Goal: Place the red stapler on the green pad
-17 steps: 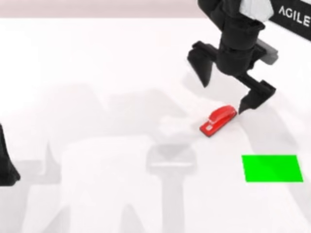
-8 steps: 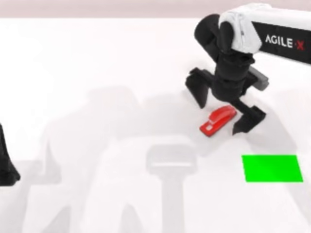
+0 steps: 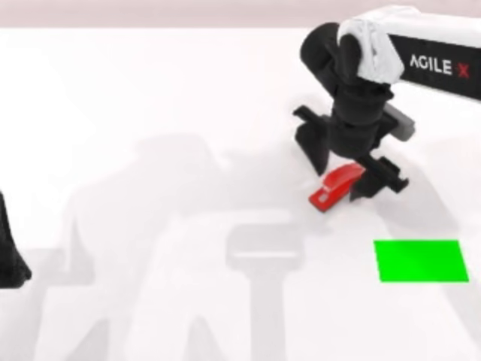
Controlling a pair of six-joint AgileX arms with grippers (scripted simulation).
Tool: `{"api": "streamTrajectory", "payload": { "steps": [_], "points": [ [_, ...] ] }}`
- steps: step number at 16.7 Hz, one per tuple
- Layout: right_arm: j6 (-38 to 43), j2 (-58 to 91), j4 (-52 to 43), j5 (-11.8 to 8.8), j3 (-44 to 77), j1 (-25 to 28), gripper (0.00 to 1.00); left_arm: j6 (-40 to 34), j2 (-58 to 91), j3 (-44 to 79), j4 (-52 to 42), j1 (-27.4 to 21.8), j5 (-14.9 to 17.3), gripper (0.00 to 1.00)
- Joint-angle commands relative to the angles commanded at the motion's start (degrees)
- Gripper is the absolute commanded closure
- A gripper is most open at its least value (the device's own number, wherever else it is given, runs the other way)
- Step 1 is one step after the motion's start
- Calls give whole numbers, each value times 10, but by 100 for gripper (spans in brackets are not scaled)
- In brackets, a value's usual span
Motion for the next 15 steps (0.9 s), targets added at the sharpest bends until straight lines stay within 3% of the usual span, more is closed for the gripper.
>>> {"api": "streamTrajectory", "payload": {
  "steps": [6, 15],
  "points": [
    [0, 0, 0, 0, 0, 0, 98, 0, 0, 0, 0, 0, 0, 0],
    [1, -1, 0, 0, 0, -2, 100, 0, 0, 0, 0, 0, 0, 0]
  ]
}}
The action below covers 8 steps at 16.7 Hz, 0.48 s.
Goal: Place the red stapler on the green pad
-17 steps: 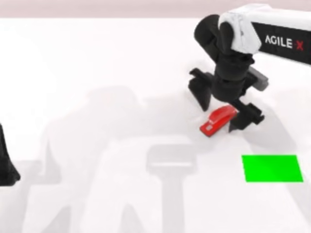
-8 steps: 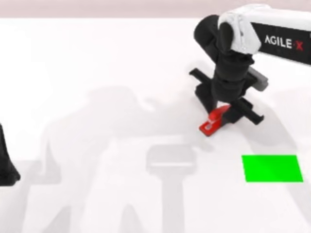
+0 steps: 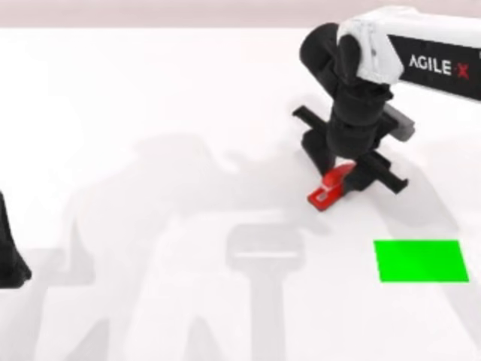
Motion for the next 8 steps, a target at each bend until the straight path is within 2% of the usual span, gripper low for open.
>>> {"api": "streamTrajectory", "payload": {
  "steps": [3, 8],
  "points": [
    [2, -2, -22, 0, 22, 0, 100, 0, 0, 0, 0, 0, 0, 0],
    [2, -17, -139, -1, 122, 2, 100, 0, 0, 0, 0, 0, 0, 0]
  ]
}}
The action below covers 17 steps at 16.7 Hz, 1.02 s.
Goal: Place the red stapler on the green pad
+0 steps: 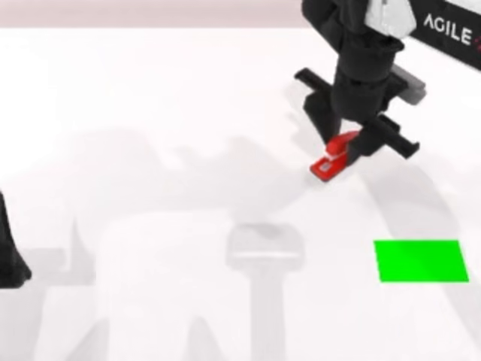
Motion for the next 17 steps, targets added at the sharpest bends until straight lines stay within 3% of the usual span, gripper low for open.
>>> {"api": "streamTrajectory", "payload": {
  "steps": [4, 11, 14, 17],
  "points": [
    [-3, -11, -67, 0, 57, 2, 100, 0, 0, 0, 0, 0, 0, 0],
    [-20, -13, -71, -3, 52, 0, 100, 0, 0, 0, 0, 0, 0, 0],
    [-91, -28, -81, -17, 34, -2, 100, 0, 0, 0, 0, 0, 0, 0],
    [-216, -53, -91, -34, 4, -5, 100, 0, 0, 0, 0, 0, 0, 0]
  ]
}}
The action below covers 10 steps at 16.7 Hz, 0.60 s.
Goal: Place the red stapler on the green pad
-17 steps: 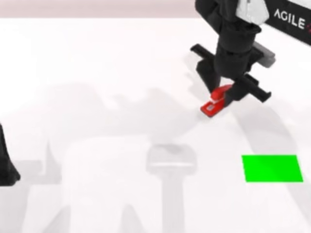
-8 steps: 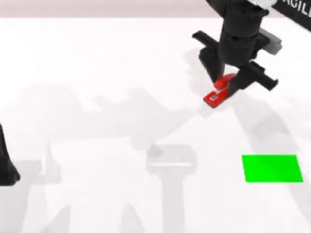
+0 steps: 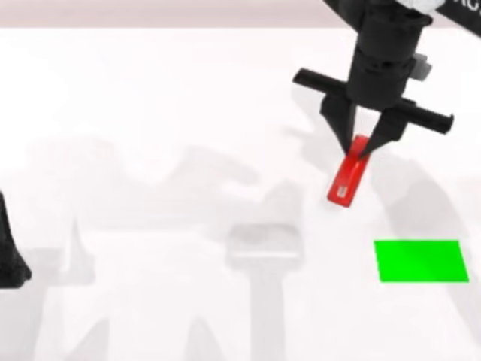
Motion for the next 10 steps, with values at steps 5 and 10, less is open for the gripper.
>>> {"api": "streamTrajectory", "payload": {
  "steps": [5, 10],
  "points": [
    [-321, -64, -2, -22, -94, -11, 100, 0, 0, 0, 0, 0, 0, 0],
    [-687, -129, 16, -24, -216, -26, 100, 0, 0, 0, 0, 0, 0, 0]
  ]
}}
